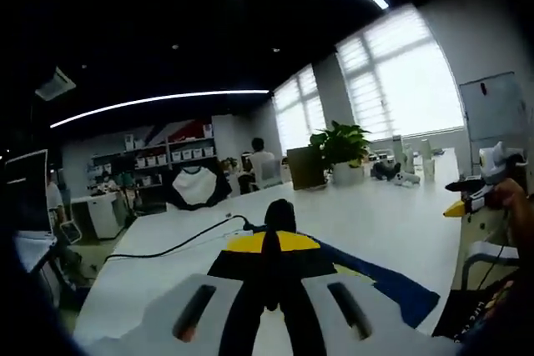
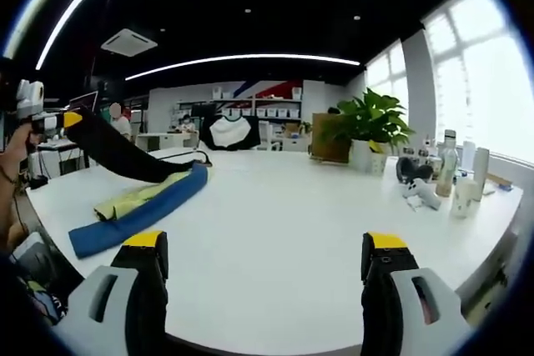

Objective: Fold the garment on the visible template until the final outline fits inside the template.

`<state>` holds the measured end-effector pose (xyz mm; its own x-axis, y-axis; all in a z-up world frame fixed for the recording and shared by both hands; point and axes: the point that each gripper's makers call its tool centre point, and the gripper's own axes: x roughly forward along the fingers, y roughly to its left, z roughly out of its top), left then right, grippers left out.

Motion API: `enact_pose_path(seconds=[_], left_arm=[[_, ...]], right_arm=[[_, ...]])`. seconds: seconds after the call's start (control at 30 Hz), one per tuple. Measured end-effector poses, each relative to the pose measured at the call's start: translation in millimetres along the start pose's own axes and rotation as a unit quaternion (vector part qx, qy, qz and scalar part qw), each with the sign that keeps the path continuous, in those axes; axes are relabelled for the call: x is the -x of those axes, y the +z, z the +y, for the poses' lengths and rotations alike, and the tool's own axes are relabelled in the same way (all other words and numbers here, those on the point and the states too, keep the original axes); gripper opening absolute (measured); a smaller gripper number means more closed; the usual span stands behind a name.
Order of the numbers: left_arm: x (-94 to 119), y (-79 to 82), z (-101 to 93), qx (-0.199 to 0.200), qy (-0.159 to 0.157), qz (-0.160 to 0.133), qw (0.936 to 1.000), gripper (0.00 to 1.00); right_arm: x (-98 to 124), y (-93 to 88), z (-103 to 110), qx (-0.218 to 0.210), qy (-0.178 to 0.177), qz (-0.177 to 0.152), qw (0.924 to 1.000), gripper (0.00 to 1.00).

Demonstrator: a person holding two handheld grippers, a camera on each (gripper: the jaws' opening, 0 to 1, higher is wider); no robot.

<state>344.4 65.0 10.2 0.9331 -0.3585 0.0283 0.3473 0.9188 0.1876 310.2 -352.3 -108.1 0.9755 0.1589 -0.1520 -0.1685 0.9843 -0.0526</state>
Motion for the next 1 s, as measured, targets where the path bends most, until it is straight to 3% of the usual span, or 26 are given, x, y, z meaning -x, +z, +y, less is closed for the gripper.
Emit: enact_pose_path(seconds=[0.37,0.77,1.0], left_arm=[[9,-7.4,43.0,-0.029,0.075,0.024,0.9965,0.02],[14,-17.3,74.1,-0.04,0.105,0.039,0.9929,0.02],[17,-31.2,93.1,-0.06,0.136,0.065,0.9867,0.02]], right_arm=[[3,5.2,-1,0.024,-0.005,-0.004,0.9997,0.99],[3,10.8,2,0.045,-0.008,-0.008,0.9989,1.0],[4,11.9,1,0.045,-0.007,-0.009,0.9989,1.0]])
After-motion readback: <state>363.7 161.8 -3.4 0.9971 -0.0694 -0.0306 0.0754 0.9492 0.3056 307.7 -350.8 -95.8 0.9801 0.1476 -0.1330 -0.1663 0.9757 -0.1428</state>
